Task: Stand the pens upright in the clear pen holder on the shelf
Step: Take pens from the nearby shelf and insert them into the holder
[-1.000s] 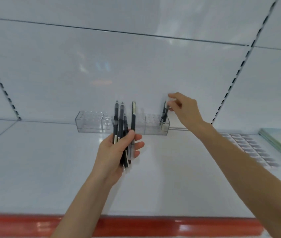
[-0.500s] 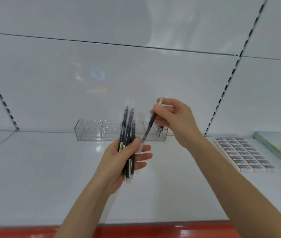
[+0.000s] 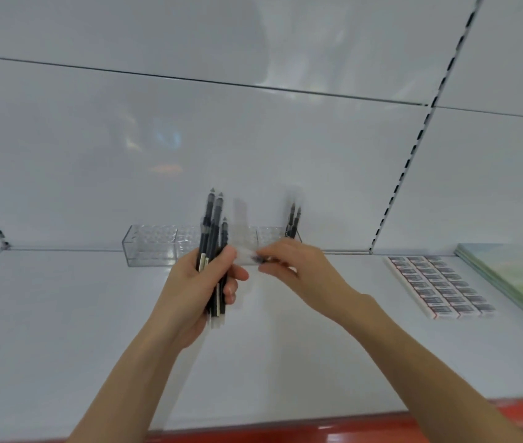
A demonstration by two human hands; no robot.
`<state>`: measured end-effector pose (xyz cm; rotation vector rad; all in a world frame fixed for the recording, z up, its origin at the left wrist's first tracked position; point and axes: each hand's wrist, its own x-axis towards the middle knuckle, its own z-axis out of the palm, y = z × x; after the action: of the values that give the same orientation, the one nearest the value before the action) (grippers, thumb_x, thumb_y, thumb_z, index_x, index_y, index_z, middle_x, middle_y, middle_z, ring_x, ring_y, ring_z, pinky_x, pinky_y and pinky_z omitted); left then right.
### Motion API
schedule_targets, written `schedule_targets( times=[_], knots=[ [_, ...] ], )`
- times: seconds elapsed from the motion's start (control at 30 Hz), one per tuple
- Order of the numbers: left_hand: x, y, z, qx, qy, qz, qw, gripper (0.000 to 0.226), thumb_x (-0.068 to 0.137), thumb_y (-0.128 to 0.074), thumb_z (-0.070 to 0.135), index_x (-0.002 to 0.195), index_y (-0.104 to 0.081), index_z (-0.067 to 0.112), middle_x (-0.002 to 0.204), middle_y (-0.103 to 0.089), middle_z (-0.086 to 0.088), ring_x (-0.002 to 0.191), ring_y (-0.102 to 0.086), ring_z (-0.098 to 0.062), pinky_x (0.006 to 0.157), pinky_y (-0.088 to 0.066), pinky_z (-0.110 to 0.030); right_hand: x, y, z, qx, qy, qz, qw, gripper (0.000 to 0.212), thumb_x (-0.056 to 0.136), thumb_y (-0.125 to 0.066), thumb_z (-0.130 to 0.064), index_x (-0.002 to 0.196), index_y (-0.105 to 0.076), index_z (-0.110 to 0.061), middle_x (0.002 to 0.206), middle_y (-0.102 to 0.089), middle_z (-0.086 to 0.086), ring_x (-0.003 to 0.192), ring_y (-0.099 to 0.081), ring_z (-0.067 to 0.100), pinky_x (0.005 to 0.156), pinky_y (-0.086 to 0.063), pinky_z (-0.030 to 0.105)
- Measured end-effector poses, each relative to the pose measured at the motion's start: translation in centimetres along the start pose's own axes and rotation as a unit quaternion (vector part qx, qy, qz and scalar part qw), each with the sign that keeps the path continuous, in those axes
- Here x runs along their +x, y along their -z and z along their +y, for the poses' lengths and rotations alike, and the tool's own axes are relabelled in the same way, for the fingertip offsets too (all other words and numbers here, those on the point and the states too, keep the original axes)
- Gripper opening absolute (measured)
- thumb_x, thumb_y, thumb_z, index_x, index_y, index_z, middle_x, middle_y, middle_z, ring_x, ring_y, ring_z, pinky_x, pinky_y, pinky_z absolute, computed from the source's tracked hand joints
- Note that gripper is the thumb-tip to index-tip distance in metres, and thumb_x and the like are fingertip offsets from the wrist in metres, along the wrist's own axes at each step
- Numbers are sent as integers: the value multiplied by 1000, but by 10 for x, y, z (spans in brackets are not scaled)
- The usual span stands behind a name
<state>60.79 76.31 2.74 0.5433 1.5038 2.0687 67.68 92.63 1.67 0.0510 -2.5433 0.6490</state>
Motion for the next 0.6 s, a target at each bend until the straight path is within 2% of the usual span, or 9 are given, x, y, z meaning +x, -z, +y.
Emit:
schedule_targets(
  times=[0.07, 0.13, 0.2, 0.27, 0.33, 0.37, 0.43, 0.5, 0.6],
  knots=[
    [0, 3, 0, -8, 8, 8, 1000, 19, 90, -54, 21, 98, -53, 4, 56, -61, -2, 40, -42, -8, 39, -38, -19, 12, 8, 2, 73, -66, 89, 991, 10, 86, -60, -11, 93, -64, -16, 85, -59, -5, 74, -55, -10, 74, -43, 12],
    [-1, 8, -2, 0, 15, 14, 1000, 21, 90, -55, 22, 101, -52, 5, 58, -60, -1, 41, -41, -9, 39, -38, -19, 33, 23, 3, 161, -129, 168, 964, 19, 87, -57, -8, 89, -52, -26, 79, -60, -6, 70, -63, -4, 73, -51, 27],
    [-1, 13, -3, -1, 23, 17, 1000, 16, 90, -55, 20, 100, -53, 7, 63, -60, -3, 43, -43, -10, 41, -39, -19, 57, 39, 4, 216, -146, 209, 943, 25, 88, -53, -8, 98, -44, -29, 80, -60, -2, 75, -68, 9, 74, -53, 34],
    [-1, 16, -5, -14, 35, 21, 999, 12, 91, -54, 12, 101, -56, 8, 70, -60, -6, 46, -47, -11, 44, -42, -20, 80, 49, 7, 222, -139, 235, 936, 26, 88, -53, -8, 102, -43, -27, 84, -61, 5, 79, -69, 15, 79, -54, 32],
    [1, 17, -6, -20, 42, 26, 999, 16, 89, -53, 3, 105, -57, 6, 74, -58, -7, 49, -50, -11, 46, -45, -21, 100, 51, 11, 186, -140, 237, 943, 19, 87, -54, -10, 96, -45, -25, 87, -61, 5, 78, -65, 13, 77, -50, 17],
    [1, 17, -6, -20, 44, 27, 998, 19, 89, -52, 0, 106, -57, 5, 74, -56, -7, 49, -51, -11, 46, -46, -21, 107, 49, 15, 159, -145, 231, 949, 15, 87, -55, -12, 94, -46, -22, 85, -60, 2, 75, -61, 10, 70, -45, 7],
    [3, 15, -5, -20, 43, 28, 998, 20, 88, -52, -3, 105, -57, 5, 73, -53, -7, 50, -51, -11, 46, -46, -20, 114, 43, 23, 109, -161, 215, 957, 11, 88, -54, -14, 97, -49, -15, 80, -56, -2, 71, -53, 6, 59, -37, -1],
    [3, 14, -4, -23, 40, 27, 999, 20, 88, -52, -4, 104, -57, 5, 72, -53, -7, 51, -51, -12, 46, -46, -20, 114, 38, 31, 87, -169, 205, 960, 16, 89, -53, -15, 103, -51, -9, 82, -54, -2, 73, -50, 8, 58, -36, -1],
    [4, 12, -5, -24, 37, 27, 999, 20, 88, -52, -5, 104, -57, 5, 72, -53, -7, 50, -51, -11, 46, -47, -20, 107, 31, 37, 65, -154, 186, 968, 20, 89, -52, -12, 106, -49, -4, 88, -53, -1, 81, -51, 14, 67, -40, 11]
  ],
)
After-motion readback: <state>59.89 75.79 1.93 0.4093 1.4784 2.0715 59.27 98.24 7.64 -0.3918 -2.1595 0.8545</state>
